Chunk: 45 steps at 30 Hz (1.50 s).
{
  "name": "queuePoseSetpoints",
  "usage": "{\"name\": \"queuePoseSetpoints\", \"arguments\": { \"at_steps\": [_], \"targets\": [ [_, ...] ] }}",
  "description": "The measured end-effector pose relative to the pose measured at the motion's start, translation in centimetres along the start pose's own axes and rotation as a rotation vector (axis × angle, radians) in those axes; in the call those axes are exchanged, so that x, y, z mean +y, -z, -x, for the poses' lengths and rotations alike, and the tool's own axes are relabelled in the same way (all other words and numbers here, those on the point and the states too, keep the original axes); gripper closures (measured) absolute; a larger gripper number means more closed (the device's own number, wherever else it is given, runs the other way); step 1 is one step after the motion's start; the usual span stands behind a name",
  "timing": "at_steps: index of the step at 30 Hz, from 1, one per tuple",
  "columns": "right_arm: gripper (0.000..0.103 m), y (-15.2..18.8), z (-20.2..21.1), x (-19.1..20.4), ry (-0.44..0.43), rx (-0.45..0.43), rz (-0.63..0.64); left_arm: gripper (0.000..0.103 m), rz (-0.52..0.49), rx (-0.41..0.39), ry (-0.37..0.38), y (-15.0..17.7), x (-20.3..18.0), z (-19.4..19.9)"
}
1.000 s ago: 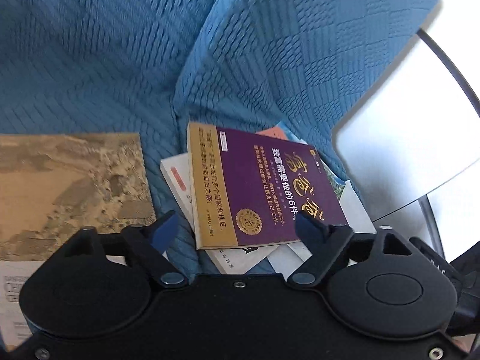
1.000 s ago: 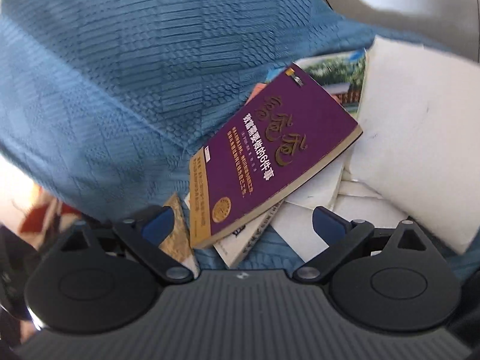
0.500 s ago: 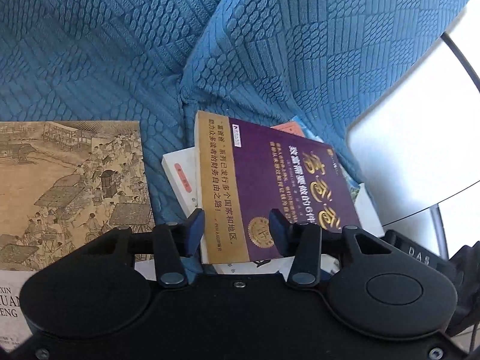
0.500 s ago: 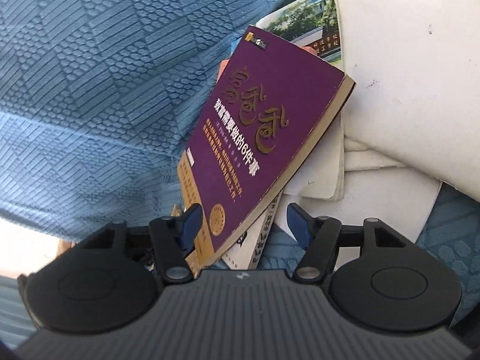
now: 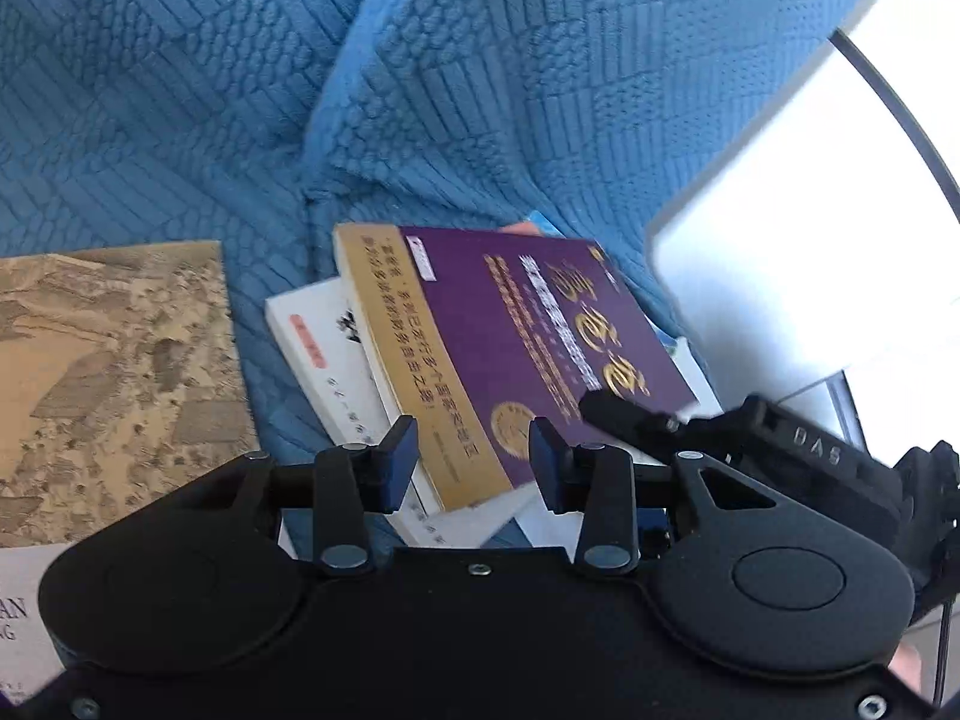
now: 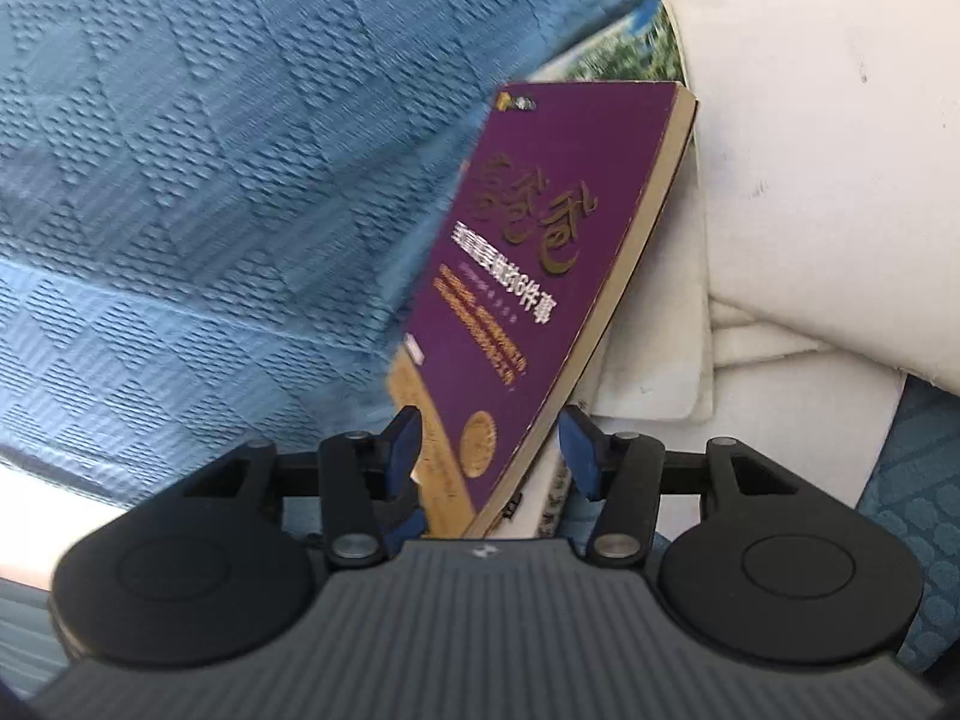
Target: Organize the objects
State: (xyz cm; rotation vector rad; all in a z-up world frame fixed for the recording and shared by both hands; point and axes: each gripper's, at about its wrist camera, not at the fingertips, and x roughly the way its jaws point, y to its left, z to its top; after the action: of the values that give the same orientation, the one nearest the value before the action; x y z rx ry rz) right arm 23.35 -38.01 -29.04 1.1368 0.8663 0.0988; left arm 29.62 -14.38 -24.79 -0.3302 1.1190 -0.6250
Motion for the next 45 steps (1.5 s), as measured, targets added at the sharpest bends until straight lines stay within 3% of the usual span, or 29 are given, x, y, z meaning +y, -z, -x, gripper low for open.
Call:
{"name": "queuePoseSetpoints", "arguments": {
  "at_steps": [1,3,9,15,20,27,33,38,45],
  "targets": [
    [0.049,-0.1,0.2,-0.1,-0.033,-0.005,-0.017,0.08,0.014,0.021,0.053,0.1,0.0,-0.2],
    [0.049,-0.2,0.4,0.1,-0.078,-0.014,-0.017,0.081,0.041,0.05,0.125,0.4,0.0,-0.5],
    [0.049,-0.2,-0.2,0.1,-0.061,-0.011,-0.012,0.08,0.067,0.04,0.141,0.7,0.2,-0.5],
    [0.05,-0.4,-0.6,-0.7,-0.011,-0.009,-0.048,0.078,0.11,-0.003,0.091,0.8,1.0,0.1],
    [0.059,-0.9,-0.9,-1.1,0.02,-0.005,-0.066,0.077,0.049,-0.052,-0.019,0.6,0.4,0.6],
    [0.093,-1.6,-1.6,-1.2,0.097,-0.031,-0.049,0.07,-0.041,-0.109,-0.128,0.9,-0.8,0.7],
    [0.097,-2.2,-1.4,-0.7,0.113,-0.061,-0.016,0.067,-0.087,-0.128,-0.159,0.9,-1.5,1.2],
    [0.099,-2.7,-0.5,-0.7,0.132,-0.101,-0.006,0.064,-0.058,-0.105,-0.126,0.2,-0.7,0.8],
    [0.1,-2.8,-0.1,-0.9,0.148,-0.121,0.0,0.063,0.131,-0.085,0.009,-4.2,3.1,-1.1]
  ]
}}
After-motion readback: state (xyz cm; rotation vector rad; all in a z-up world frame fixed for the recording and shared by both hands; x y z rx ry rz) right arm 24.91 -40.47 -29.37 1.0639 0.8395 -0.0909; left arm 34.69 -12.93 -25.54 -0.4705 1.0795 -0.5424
